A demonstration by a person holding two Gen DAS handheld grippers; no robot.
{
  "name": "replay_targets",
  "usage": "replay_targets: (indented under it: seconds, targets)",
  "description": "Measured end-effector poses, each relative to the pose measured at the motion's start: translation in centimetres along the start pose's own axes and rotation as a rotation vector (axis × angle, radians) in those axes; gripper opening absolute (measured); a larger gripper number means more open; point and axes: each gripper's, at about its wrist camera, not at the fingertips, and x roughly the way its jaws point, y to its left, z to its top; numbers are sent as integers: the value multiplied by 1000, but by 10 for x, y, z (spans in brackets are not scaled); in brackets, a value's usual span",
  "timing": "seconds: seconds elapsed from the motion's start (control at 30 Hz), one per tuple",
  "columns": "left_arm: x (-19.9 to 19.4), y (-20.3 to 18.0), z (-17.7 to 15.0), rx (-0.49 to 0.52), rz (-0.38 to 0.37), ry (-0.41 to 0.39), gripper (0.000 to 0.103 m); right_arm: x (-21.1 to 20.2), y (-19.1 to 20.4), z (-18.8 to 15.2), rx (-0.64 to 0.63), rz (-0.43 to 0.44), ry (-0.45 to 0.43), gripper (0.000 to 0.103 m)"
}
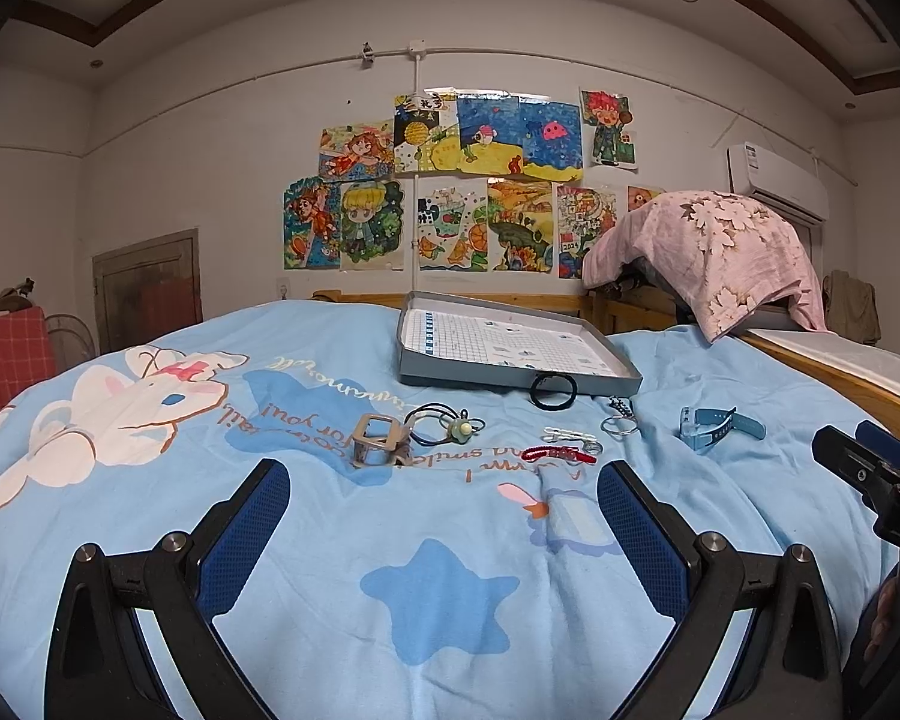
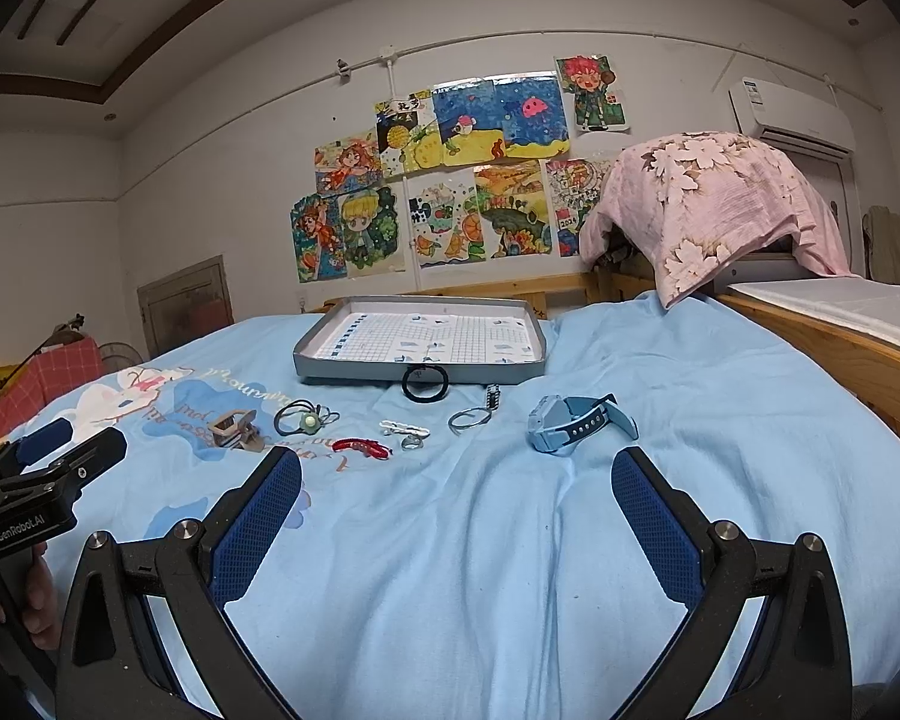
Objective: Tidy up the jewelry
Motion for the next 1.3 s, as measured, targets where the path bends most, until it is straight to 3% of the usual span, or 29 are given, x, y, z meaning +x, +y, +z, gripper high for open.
replay_targets:
  seconds: [1.3]
  targets:
    - [4, 5, -4, -1, -2, -2, 103, -1, 1, 0, 4, -2, -1, 102]
